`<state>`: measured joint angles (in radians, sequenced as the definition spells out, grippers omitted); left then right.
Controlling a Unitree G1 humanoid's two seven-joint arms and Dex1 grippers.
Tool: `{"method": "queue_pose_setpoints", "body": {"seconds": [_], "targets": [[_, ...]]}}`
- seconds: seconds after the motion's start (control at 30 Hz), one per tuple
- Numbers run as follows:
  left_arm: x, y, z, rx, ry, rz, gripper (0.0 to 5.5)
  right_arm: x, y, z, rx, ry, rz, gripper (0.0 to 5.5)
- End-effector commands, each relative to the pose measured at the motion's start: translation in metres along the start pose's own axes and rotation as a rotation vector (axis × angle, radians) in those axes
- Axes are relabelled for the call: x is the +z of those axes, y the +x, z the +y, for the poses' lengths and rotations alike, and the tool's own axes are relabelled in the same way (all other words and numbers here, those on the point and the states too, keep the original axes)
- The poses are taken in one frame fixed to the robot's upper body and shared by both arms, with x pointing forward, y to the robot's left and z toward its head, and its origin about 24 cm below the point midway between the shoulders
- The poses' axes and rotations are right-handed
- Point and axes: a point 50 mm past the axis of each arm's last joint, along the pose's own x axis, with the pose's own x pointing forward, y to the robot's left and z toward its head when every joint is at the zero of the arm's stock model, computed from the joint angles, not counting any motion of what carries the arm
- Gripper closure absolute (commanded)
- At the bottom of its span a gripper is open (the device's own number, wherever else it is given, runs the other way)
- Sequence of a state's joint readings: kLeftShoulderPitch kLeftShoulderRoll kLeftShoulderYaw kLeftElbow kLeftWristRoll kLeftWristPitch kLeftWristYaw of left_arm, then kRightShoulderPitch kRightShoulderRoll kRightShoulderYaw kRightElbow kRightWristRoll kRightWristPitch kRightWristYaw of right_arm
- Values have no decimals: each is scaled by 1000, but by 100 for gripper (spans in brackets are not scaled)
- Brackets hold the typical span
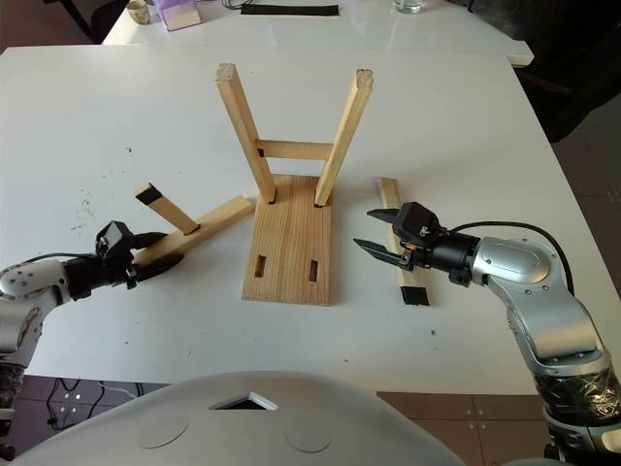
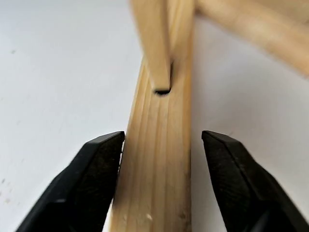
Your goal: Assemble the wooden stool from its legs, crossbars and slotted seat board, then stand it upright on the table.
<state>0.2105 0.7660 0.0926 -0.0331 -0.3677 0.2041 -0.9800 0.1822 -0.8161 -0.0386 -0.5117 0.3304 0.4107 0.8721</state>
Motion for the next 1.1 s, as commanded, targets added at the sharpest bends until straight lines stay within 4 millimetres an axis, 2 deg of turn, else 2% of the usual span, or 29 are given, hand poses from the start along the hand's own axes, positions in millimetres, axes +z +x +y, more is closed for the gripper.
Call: {"method": "queue_pose_setpoints", "body": {"seconds": [0.03,0.2,0.4,0.43,0.53,0.97,1.1], "targets": [[8,2,3,-8,-24,-68,319,1,1,1,-3,-18,3,285],[27,-3,15,22,-96,-210,408,1,0,1,-11,-16,0,285],[15,-5,18,58,-63,-100,502,1,0,2,-11,-13,2,285],[15,-6,18,53,-80,-102,472,0,0,2,-12,-12,3,285],[15,-6,11,-9,-73,-64,433,-1,0,3,-13,-13,8,285],[13,-5,22,50,-61,-56,250,-3,2,3,-16,-26,19,285],[5,-3,26,74,-36,0,181,-3,2,4,-18,-30,18,285]]}}
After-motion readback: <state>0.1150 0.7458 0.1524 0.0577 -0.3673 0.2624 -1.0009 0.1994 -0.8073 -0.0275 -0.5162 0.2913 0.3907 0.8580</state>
